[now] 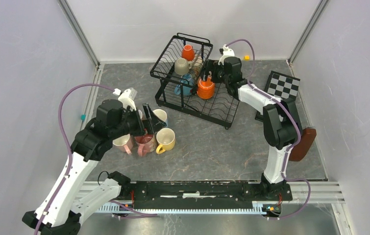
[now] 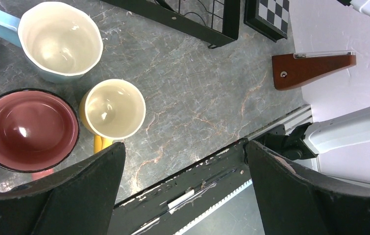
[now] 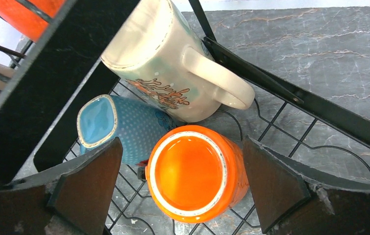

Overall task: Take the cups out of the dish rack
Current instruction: Move the cup to the dish rack.

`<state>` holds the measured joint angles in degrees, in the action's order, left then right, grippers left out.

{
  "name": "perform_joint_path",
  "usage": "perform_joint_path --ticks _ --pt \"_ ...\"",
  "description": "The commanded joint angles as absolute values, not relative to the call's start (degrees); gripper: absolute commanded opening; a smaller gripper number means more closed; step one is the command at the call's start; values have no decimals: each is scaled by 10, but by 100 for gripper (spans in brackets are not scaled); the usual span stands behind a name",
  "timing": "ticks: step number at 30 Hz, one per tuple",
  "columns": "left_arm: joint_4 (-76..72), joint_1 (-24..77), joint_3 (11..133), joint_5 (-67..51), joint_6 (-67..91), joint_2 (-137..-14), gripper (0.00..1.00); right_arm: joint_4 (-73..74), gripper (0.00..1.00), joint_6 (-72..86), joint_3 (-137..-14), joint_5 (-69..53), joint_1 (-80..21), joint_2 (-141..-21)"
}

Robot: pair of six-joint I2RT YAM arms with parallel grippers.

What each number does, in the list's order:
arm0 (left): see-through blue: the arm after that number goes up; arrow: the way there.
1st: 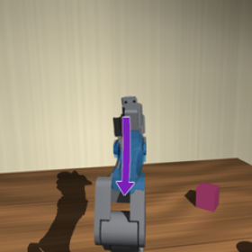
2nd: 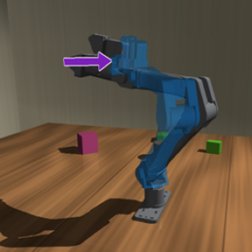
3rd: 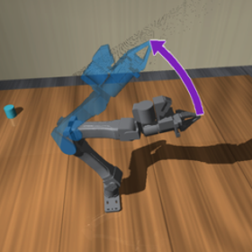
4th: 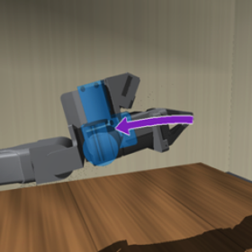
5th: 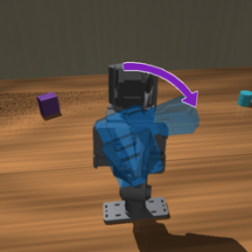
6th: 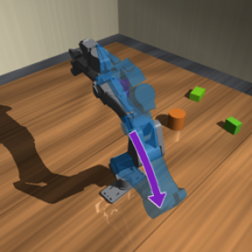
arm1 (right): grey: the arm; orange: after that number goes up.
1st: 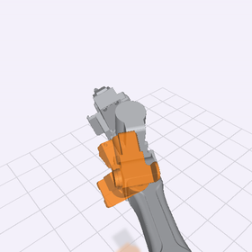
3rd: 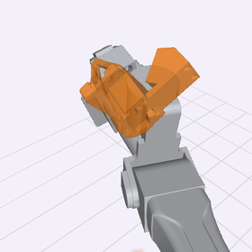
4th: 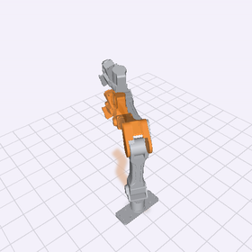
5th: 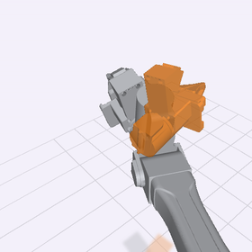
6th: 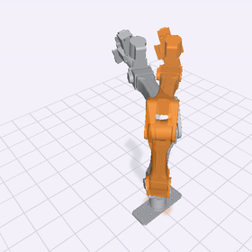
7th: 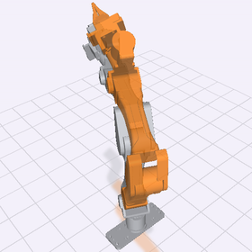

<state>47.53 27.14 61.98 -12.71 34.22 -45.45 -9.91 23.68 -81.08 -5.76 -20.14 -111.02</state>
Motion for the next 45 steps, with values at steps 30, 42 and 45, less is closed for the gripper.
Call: perform_joint_path --ticks 30,42,45 --pt "470 274 636 -150 338 -470 100 -247 98 213 -734 -86 -207 -1157" --pt "466 274 631 -147 344 -467 100 -182 98 159 -741 -75 -207 -1154" --pt "467 274 629 -148 345 -467 100 -173 98 156 -738 -84 -203 -1147"
